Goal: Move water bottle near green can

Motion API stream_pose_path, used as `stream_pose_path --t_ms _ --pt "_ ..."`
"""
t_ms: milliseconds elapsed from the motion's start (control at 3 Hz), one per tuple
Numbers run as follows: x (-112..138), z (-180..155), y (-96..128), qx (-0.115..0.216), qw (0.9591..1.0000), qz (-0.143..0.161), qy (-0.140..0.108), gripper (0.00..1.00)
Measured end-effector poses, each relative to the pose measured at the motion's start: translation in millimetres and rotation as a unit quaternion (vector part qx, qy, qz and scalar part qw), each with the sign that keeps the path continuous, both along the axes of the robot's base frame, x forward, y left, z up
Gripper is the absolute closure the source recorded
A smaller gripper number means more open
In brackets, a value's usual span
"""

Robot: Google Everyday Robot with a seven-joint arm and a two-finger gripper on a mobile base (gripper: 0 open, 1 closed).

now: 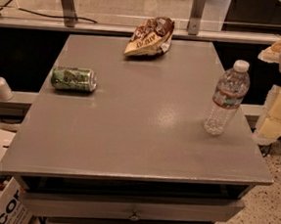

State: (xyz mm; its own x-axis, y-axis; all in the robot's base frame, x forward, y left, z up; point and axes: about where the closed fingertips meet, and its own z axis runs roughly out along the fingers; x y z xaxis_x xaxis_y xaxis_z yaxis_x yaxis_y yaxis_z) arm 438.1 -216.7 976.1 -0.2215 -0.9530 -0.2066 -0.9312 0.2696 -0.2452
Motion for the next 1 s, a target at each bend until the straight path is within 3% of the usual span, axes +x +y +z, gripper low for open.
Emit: stream_pose_path --t_ms 667,1000 --pt "3.2 0.3 -10.2 0.014 0.9999 0.004 -0.006 0.0" --pt "18.9 -13.3 -34.0 0.057 0.9982 0.012 -0.013 0.0"
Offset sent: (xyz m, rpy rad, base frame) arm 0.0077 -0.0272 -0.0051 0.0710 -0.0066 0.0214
